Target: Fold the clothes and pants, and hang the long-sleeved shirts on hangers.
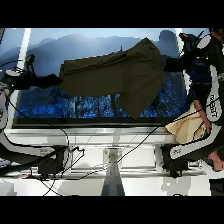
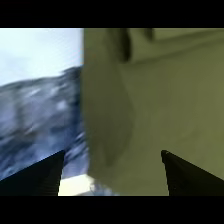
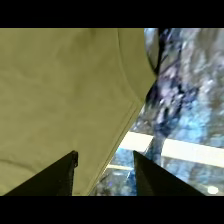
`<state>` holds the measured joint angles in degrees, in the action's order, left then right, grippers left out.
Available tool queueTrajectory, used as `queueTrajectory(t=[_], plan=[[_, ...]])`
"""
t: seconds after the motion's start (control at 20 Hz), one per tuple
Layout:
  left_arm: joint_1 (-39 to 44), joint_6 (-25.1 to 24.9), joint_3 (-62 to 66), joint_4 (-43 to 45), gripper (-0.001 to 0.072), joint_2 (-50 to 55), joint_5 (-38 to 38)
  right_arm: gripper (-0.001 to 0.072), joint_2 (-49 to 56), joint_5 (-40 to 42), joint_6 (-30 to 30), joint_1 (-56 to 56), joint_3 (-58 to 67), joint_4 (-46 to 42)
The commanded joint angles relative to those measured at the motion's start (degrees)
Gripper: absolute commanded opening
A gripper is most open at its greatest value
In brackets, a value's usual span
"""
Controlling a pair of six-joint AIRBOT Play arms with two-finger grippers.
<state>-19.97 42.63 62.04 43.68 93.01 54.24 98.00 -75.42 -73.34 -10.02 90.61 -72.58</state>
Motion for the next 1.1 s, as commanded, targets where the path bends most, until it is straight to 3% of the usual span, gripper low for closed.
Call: queueTrajectory(t=[0.0,0.05,0.15,0.3,0.4,0.65,0.85,1.05], plan=[[1.5,-6.3,0.1,-2.0,0.0706,1.2,0.5,0.0387,0.0,-1.5,1.2,-0.2,-0.9,1.4],[1.7,-6.3,0.1,-1.5,0.0704,1.2,1.0,0.0387,0.0,-1.5,1.2,-0.2,-0.9,1.4],[1.7,-10.9,0.1,-1.4,0.0550,1.2,6.0,0.0388,0.0,-1.5,1.2,-0.2,-0.9,1.4],[1.4,-13.1,0.8,-1.4,0.0546,1.2,17.2,0.0387,0.0,-1.7,1.2,-0.2,-0.9,1.4],[0.9,-13.0,2.4,-1.9,0.0482,1.2,24.0,0.0387,0.0,-1.9,1.2,-0.2,-0.9,1.4],[-1.5,-10.2,6.0,-1.7,0.0482,1.2,27.3,0.0387,0.0,-3.5,1.2,-0.2,-0.9,1.4],[-5.6,-3.9,7.7,-1.7,0.0481,1.2,29.3,0.0387,0.0,-4.6,1.2,-0.2,-0.9,0.7],[-7.9,-3.6,7.8,8.3,0.0493,1.2,30.0,0.0387,0.0,-4.7,1.2,-0.2,-0.9,0.3]])
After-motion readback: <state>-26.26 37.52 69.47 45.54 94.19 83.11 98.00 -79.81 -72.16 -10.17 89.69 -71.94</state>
